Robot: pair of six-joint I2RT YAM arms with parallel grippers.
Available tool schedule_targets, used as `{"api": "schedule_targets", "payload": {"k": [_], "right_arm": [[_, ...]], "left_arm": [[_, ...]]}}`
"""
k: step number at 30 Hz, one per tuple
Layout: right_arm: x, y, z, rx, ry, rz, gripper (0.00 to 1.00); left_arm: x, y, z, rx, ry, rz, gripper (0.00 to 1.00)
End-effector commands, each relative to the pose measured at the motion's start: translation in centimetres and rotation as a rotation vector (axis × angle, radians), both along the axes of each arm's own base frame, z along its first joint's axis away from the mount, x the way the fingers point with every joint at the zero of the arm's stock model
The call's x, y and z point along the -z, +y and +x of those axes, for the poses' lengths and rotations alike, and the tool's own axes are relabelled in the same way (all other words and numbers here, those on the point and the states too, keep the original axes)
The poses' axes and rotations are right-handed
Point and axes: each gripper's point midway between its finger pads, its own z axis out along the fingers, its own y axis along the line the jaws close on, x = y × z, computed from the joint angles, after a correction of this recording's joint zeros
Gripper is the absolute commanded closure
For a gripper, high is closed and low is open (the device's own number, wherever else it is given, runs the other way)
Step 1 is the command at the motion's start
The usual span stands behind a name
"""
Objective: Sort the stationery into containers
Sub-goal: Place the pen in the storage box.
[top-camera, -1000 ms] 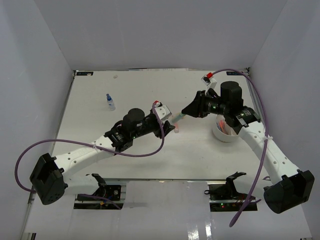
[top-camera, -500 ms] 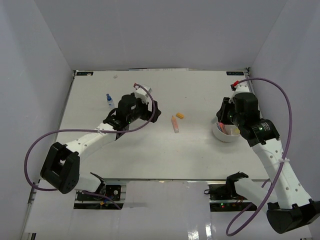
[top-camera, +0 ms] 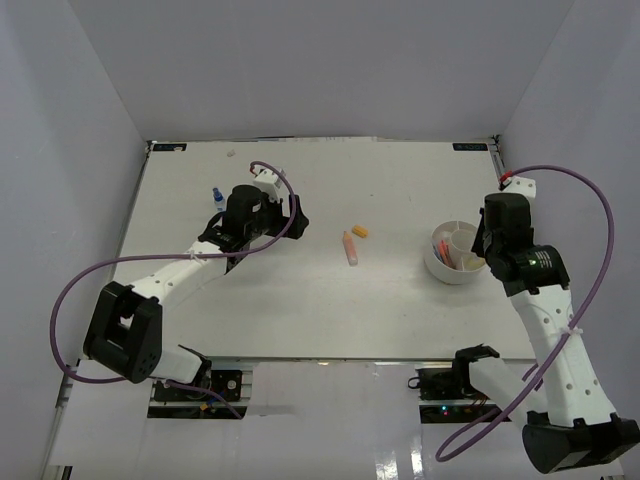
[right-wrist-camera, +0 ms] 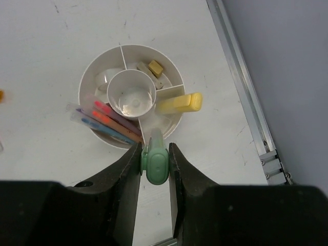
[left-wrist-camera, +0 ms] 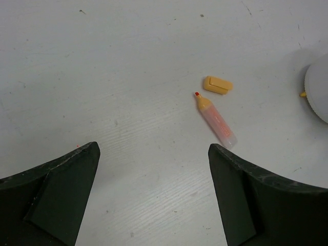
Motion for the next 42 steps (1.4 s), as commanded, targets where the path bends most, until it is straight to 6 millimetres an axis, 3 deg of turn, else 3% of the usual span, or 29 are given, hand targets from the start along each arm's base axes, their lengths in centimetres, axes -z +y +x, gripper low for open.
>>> {"api": "schedule_targets", "payload": {"k": [1,10,22,30,33,39,42], "right_arm": [[0.9,-0.9,1.1,0.028,-0.020,0.013,0.92],[4.0,-2.2,2.9,0.044,-0.018,0.097,0.92],[4.0,-3.0,4.5,0.075,-0.063,0.124,0.92],[5.4,-3.5,5.2,0.099,-0.044,0.142,0.92],[5.8,-3.6,5.2,0.111,-0.037,0.147,0.87],[6.9,-3.8,5.2,0.125,-0.011,0.152,0.63],[7.2,-4.1,5.1,0.139,-0.002,0.151,0.61]], "left_arm": [[-1.7,-0.2,-0.1,0.007,-0.022,-0.024,0.02],[-1.5,0.0,-0.1,0.008,-0.027,-0.016,0.02],[-1.4,-0.2,-0.2,0.014,-0.023,-0.019,0.02],[-1.6,-0.2,-0.3,0.018,-0.026,-0.024,0.02],[-1.7,-0.3,-0.3,0.021,-0.027,-0.026,0.02],[-1.6,-0.3,-0.4,0.023,-0.024,-0.027,0.02],[-1.8,-0.3,-0.4,0.023,-0.026,-0.030,0.02]]}}
